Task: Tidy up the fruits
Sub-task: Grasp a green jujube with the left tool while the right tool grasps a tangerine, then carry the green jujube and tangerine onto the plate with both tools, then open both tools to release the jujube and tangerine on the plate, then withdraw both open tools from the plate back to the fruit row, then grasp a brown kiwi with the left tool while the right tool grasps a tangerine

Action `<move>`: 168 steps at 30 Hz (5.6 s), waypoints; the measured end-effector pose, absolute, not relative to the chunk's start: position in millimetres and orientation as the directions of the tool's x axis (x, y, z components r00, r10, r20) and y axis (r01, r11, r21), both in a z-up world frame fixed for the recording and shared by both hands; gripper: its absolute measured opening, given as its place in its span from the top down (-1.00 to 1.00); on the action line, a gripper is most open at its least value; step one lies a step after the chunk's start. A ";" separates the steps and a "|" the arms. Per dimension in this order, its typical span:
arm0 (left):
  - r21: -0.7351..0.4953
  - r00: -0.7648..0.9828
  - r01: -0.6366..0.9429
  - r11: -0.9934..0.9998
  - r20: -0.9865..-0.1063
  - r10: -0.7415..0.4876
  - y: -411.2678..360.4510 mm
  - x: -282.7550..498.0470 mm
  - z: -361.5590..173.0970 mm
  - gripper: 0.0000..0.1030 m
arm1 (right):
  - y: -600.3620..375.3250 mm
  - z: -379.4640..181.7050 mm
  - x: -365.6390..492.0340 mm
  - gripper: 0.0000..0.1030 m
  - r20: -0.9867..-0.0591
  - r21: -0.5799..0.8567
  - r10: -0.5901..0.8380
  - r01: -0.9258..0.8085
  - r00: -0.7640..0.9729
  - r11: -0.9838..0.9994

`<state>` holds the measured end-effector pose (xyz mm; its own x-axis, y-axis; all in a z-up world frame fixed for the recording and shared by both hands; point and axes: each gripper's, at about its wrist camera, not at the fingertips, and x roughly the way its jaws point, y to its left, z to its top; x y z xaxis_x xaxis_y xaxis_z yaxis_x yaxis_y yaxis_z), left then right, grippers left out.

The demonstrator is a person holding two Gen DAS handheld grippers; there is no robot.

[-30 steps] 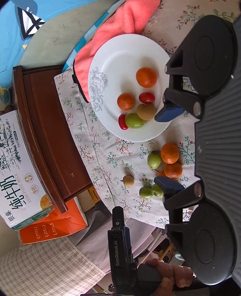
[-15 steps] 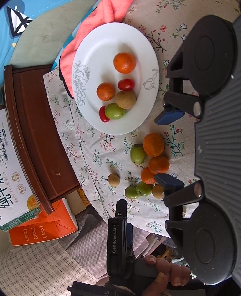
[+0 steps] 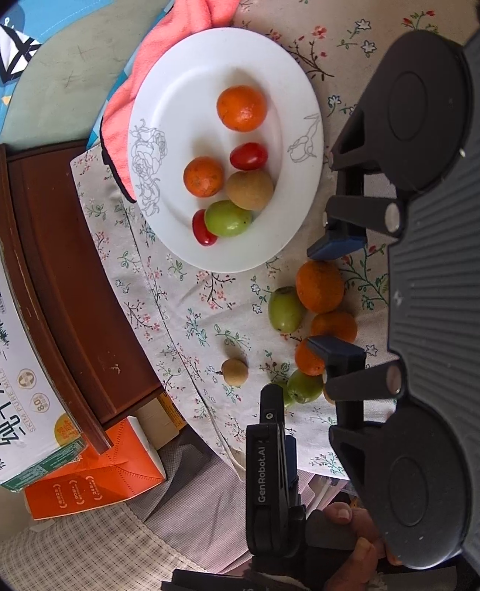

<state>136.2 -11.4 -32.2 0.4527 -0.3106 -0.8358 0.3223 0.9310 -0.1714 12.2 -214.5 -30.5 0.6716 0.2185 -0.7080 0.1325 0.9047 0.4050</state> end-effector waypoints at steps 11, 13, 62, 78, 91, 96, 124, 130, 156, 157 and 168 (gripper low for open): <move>-0.156 0.464 0.344 0.926 -0.829 -0.312 -17.8 133.4 -37.1 0.15 | -221.6 -34.3 13.6 0.39 -0.714 0.431 0.222 0.168 0.664 0.887; -0.155 0.462 0.349 0.924 -0.830 -0.313 -18.8 133.1 -37.3 0.14 | -222.6 -35.1 13.5 0.34 -0.714 0.440 0.226 0.173 0.663 0.881; -0.129 0.611 0.473 0.872 -0.665 -0.430 -73.7 107.1 18.1 0.51 | -295.7 32.9 5.3 0.40 -0.553 0.541 0.199 0.166 0.809 0.825; -0.236 0.553 0.551 0.801 -0.615 -0.562 -130.1 114.7 18.5 0.51 | -358.0 16.9 16.8 0.40 -0.621 0.549 0.133 0.307 0.773 0.778; -0.252 0.506 0.566 0.785 -0.646 -0.572 -165.9 125.2 -3.7 0.51 | -368.0 -0.7 20.6 0.40 -0.682 0.536 0.124 0.377 0.721 0.756; -0.254 0.495 0.578 0.776 -0.646 -0.581 -173.6 124.7 -7.1 0.51 | -369.0 -6.6 21.5 0.39 -0.696 0.528 0.117 0.395 0.708 0.752; -0.210 0.591 0.478 0.853 -0.642 -0.489 -91.1 115.8 49.0 -0.28 | -329.2 13.8 23.6 0.26 -0.642 0.494 0.205 0.194 0.739 0.848; -0.192 0.606 0.446 0.874 -0.654 -0.453 -62.7 108.9 49.1 -0.29 | -306.3 15.9 21.8 0.25 -0.636 0.472 0.263 0.096 0.726 0.876; -0.006 0.610 0.406 0.914 -0.742 -0.276 -18.5 130.1 -3.8 -0.41 | -209.2 -15.3 18.0 0.17 -0.728 0.338 0.401 -0.218 0.556 0.916; -0.003 0.611 0.411 0.912 -0.741 -0.278 -19.8 131.8 -6.1 -0.41 | -207.8 -16.3 18.5 0.17 -0.732 0.329 0.396 -0.221 0.554 0.918; 0.003 0.575 0.547 0.837 -0.728 -0.374 -42.8 140.8 -25.7 -0.39 | -193.0 -24.4 26.5 0.10 -0.763 0.260 0.361 -0.257 0.536 0.931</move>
<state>140.8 -42.8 -25.7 0.5748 -0.3739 -0.7278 0.5475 0.8368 0.0025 26.5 -193.0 -24.4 0.5359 0.3606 -0.7634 -0.2565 0.9310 0.2596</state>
